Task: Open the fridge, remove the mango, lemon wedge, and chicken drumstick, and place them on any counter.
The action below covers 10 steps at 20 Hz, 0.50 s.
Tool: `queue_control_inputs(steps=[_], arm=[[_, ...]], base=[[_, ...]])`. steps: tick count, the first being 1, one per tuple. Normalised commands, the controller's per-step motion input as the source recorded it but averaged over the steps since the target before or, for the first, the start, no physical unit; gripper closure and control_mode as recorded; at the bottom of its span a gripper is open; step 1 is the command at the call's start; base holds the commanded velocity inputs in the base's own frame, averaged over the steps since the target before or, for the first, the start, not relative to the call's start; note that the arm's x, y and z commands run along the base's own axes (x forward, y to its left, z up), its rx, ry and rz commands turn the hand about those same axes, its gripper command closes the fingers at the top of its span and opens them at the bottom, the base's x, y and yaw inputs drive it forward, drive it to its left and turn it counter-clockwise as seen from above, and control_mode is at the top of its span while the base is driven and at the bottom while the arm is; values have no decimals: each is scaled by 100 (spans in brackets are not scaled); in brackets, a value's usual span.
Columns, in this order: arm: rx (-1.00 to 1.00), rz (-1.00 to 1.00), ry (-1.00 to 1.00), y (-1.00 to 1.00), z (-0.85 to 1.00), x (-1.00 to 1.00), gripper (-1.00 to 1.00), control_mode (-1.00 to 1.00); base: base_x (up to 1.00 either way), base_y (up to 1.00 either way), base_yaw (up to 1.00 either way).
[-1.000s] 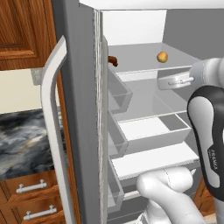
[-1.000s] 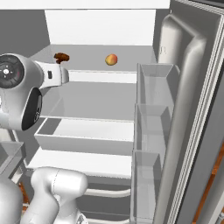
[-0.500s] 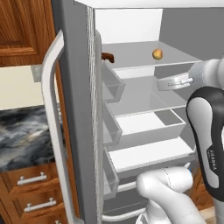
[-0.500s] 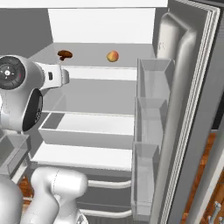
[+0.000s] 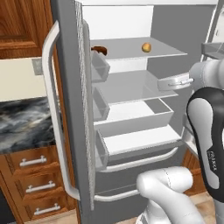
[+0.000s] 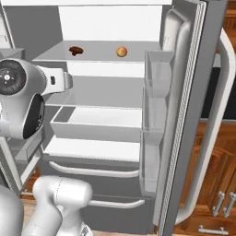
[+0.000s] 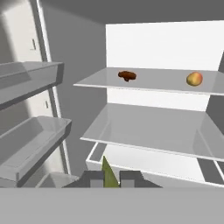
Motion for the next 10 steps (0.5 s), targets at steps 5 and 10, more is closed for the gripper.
queue_control_inputs(steps=[5,10], arm=[[0,0,0,0,0,0,100,100],[0,0,0,0,0,0,100,100]], base=[[-32,21,0],[-28,35,0]])
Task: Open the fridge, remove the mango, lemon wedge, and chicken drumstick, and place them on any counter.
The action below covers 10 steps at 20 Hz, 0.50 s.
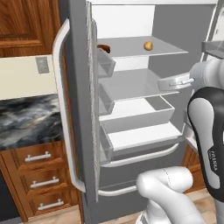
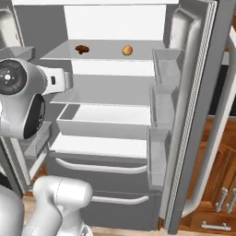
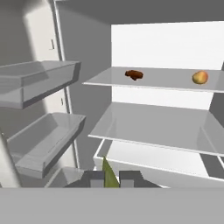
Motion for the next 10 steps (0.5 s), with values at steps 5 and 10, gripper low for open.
queue_control_inputs(steps=[5,10], arm=[[0,0,0,0,0,0,100,100],[0,0,0,0,0,0,100,100]], base=[[-20,50,-3],[-28,58,-5]])
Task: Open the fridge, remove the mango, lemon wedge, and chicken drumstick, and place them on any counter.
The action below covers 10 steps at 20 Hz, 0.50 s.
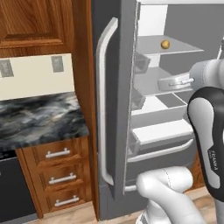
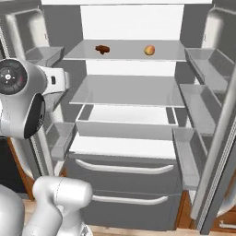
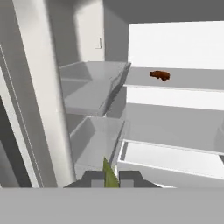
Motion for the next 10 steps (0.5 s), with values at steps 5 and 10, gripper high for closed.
queue_control_inputs(steps=[5,10], arm=[[0,0,0,0,0,0,100,100],[0,0,0,0,0,0,100,100]], base=[[-41,52,-7],[-21,60,-9]])
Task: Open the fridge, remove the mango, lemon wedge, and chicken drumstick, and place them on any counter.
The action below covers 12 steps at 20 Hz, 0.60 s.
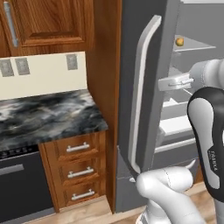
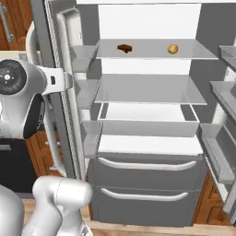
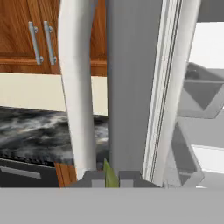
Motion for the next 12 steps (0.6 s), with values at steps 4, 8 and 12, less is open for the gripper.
queue_control_inputs(steps=[4,8,12], arm=[[0,0,0,0,0,0,100,100],[0,0,0,0,0,0,100,100],[0,0,0,0,0,0,100,100]], base=[[-1,78,-11],[0,88,-13],[2,88,-12]])
